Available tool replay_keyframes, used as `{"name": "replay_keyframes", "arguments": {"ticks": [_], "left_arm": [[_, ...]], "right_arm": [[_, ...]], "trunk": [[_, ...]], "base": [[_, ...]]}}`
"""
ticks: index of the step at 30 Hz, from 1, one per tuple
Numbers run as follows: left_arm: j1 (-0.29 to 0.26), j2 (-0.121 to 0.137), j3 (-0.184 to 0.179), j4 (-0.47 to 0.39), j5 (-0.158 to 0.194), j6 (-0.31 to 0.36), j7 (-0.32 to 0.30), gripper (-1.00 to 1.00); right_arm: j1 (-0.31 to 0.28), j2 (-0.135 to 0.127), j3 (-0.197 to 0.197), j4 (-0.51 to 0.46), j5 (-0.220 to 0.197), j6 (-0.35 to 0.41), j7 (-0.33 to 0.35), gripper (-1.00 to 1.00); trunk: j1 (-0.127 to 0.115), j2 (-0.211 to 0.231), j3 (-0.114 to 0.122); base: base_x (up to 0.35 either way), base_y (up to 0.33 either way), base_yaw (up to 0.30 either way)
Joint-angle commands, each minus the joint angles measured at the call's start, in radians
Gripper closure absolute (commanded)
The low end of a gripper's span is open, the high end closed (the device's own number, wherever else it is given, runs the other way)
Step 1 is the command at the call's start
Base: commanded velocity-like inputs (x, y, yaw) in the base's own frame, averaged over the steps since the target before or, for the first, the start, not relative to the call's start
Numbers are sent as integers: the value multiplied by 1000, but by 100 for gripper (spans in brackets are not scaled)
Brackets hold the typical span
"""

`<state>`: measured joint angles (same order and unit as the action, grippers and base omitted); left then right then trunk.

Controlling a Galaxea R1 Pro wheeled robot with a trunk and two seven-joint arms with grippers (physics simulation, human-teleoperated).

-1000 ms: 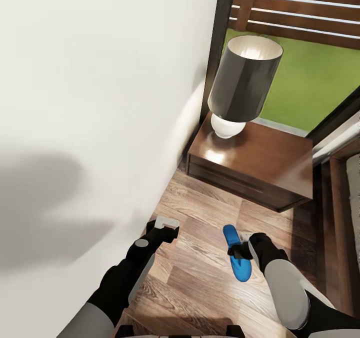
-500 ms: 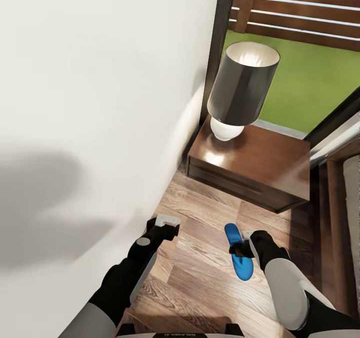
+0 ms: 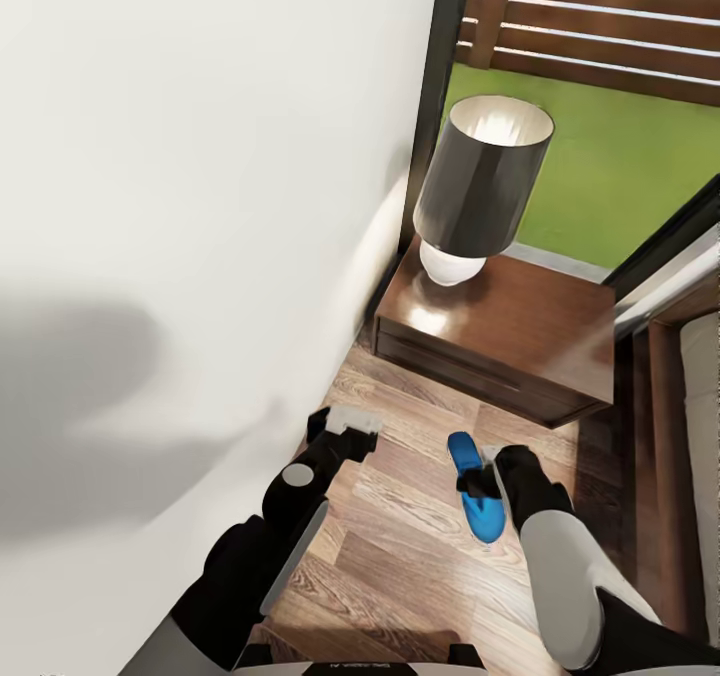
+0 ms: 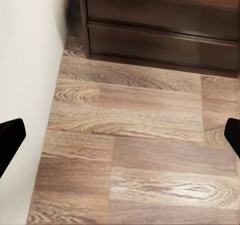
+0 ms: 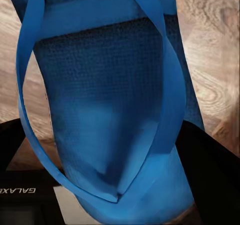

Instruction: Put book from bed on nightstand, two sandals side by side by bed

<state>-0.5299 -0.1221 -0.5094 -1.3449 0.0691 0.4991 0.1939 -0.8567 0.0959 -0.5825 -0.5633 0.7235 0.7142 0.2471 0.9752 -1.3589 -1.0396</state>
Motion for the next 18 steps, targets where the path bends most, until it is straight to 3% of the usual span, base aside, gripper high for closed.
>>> {"name": "replay_keyframes", "arguments": {"ticks": [1,4,6,12,16,18], "left_arm": [[0,1,-3,-7,7,6,10,-100],[1,1,-7,-30,8,11,15,-100],[2,1,-8,-38,8,13,16,-100],[2,2,-10,-63,8,16,19,-100],[24,3,-13,-115,8,46,19,-100],[32,3,-19,-128,7,53,19,-100]], "right_arm": [[0,8,-1,-34,11,13,9,100],[21,33,47,-203,6,78,12,100],[41,38,68,-254,4,113,28,100],[110,42,171,-468,11,225,214,100],[158,43,207,-617,6,316,252,100],[172,43,228,-644,4,332,256,100]], "trunk": [[-4,7,3],[-15,28,12],[-23,42,18],[-46,84,37],[-61,112,50],[-69,126,56]], "base": [[0,0,0],[0,0,0],[0,0,0],[0,0,0],[0,0,0],[0,0,0]]}}
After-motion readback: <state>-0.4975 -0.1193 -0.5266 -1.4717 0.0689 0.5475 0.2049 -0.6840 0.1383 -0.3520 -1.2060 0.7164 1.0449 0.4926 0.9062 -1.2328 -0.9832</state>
